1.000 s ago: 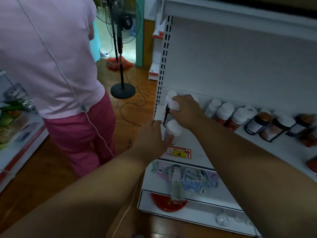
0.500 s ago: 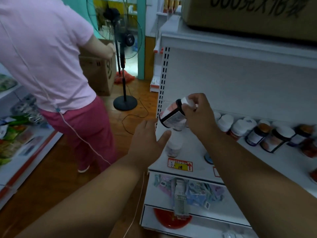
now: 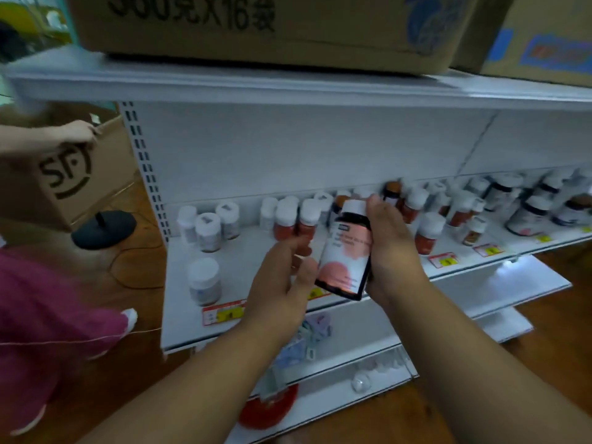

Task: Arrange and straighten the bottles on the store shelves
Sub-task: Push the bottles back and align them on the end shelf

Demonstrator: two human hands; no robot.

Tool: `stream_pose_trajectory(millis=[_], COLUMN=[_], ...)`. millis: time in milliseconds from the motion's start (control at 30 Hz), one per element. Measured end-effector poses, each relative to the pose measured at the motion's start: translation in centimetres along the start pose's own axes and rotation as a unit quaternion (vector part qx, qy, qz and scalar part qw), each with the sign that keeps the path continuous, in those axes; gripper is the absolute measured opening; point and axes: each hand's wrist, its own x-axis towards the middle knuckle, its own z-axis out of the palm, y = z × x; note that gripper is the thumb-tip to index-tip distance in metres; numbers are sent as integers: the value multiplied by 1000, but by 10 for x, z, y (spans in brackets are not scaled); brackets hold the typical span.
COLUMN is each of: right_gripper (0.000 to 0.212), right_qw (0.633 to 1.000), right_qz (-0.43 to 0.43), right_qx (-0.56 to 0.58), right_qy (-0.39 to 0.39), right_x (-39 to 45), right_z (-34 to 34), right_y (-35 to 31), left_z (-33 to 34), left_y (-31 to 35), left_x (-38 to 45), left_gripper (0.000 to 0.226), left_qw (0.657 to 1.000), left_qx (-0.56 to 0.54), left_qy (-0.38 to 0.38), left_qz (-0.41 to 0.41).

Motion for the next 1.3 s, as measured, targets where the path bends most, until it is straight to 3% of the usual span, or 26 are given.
stream_pose_trajectory(millis=[67, 133, 233, 300, 367, 467, 633, 767, 867, 967, 1033, 1167, 1300], right_gripper=[53, 68, 47, 29, 21, 18, 17, 20, 32, 34, 25, 20, 24], right_qw=[1000, 1000, 999, 995, 989, 987, 985, 979, 969, 954, 952, 976, 970], right_qz=[-6, -1, -13, -27, -20, 21, 57, 12, -8, 6, 30, 72, 52], right_qx=[-5, -11, -22, -64, -112, -139, -163, -187, -201, -244, -263, -193, -238], right_qy=[-9, -20, 21, 68, 98, 78, 25, 85, 143, 172, 155, 66, 1], right_x=[-1, -1, 0, 3, 9, 17, 36, 69, 101, 134, 155, 188, 225], right_z=[-35, -70, -132, -179, -227, -297, -396, -446, -472, -496, -516, -556, -589], right_y=[-14, -29, -51, -68, -91, -129, -173, -183, -188, -201, -214, -234, -229], left_z=[28, 58, 128, 183, 241, 321, 419, 473, 513, 553, 576, 610, 637], left_y=[4, 6, 20, 36, 52, 68, 88, 89, 86, 89, 90, 82, 72], left_x=[2, 7, 16, 19, 20, 25, 39, 69, 101, 138, 160, 187, 203], left_gripper=[51, 64, 84, 73, 49, 32, 60, 55, 67, 58, 49, 52, 52], left_qw=[999, 996, 987, 981, 974, 946, 885, 910, 915, 922, 917, 870, 891], left_qx=[4, 17, 6, 7, -16, -136, -308, -231, -203, -170, -199, -311, -281], left_qy=[-46, -87, -163, -193, -219, -267, -277, -309, -325, -327, -316, -305, -291], left_qz=[-27, -30, 0, -7, -50, -125, -213, -154, -127, -123, -140, -229, -207])
